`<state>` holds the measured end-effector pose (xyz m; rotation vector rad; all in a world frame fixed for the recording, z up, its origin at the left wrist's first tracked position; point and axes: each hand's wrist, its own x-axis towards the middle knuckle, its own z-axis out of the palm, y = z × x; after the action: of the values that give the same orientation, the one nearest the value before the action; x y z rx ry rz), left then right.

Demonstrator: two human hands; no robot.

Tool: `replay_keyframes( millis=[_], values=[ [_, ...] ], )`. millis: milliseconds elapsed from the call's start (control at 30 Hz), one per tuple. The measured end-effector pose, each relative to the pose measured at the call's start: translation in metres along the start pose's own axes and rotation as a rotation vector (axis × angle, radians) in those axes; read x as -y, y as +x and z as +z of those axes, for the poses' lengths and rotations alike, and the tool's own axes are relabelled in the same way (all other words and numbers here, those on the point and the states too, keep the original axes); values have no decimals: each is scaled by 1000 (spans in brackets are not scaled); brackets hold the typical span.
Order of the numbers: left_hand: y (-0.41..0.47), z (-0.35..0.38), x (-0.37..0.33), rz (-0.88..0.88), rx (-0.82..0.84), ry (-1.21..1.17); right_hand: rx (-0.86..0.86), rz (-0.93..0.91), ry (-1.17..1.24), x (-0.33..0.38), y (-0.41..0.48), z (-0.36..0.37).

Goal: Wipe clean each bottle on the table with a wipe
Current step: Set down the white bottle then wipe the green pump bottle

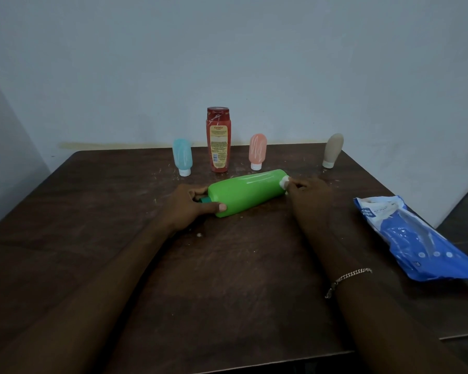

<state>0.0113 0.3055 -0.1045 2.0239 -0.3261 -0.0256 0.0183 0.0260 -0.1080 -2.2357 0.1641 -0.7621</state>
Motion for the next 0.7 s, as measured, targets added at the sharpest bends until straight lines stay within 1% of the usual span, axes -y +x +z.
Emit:
replay_keyframes(
  millis=[67, 167, 233, 300, 367, 400, 533, 600, 700],
  values=[
    [-1, 0, 0, 2, -2, 16, -53, -7, -33, 3, 1, 3],
    [-3, 1, -4, 23, -9, 27, 18, -75, 9, 9, -2, 3],
    [-3, 2, -5, 41, -9, 38, 35, -76, -22, 2, 0, 1],
    [-2, 2, -6, 61, -20, 70, -36, -35, -43, -5, 6, 1],
    [0, 3, -7, 79, -39, 103, -98, -6, 15, -3, 10, 2],
    [0, 3, -7, 84, -46, 120, -96, -7, 22, 1, 11, 3],
    [1, 2, -6, 92, -73, 182, 2, -108, 2, 5, 5, -3],
    [1, 1, -7, 92, -84, 194, -7, -70, 43, -4, 5, -4],
    [1, 2, -10, 105, -87, 222, -99, -1, 32, -4, 10, -2]
  ],
)
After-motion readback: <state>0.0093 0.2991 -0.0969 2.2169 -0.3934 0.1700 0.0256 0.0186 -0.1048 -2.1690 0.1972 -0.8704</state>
